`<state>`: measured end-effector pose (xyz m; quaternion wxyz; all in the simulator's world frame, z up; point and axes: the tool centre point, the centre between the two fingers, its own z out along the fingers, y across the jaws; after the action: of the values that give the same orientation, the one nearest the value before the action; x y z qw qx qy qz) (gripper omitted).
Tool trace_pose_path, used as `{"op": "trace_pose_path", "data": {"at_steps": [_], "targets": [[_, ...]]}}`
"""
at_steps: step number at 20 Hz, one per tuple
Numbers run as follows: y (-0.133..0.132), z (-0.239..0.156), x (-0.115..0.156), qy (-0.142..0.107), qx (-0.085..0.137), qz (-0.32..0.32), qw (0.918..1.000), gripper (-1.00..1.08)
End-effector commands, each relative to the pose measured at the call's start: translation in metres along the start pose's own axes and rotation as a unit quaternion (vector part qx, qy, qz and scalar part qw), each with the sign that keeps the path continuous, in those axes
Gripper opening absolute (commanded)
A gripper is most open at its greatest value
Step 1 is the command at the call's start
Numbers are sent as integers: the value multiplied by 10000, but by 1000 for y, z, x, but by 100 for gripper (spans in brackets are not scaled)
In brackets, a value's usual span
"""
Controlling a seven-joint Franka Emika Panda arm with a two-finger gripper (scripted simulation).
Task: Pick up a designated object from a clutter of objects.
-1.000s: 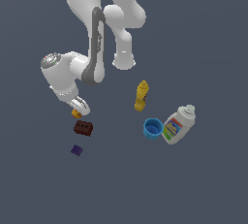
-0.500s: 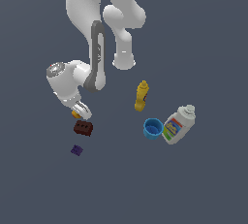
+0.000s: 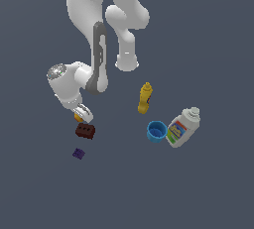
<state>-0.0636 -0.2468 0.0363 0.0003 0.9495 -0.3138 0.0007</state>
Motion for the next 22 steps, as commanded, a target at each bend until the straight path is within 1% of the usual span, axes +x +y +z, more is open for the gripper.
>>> {"op": "trace_pose_path", "data": {"at_steps": [1, 6, 11, 16, 22], "targets": [[-2, 2, -1, -9, 0, -18, 10000, -100], [-2, -2, -1, 0, 1, 0, 10000, -100], [-16, -13, -8, 0, 1, 0, 10000, -100], [-41, -32, -21, -2, 4, -1, 10000, -100], [-83, -66, -42, -2, 0, -2, 10000, -100]]}}
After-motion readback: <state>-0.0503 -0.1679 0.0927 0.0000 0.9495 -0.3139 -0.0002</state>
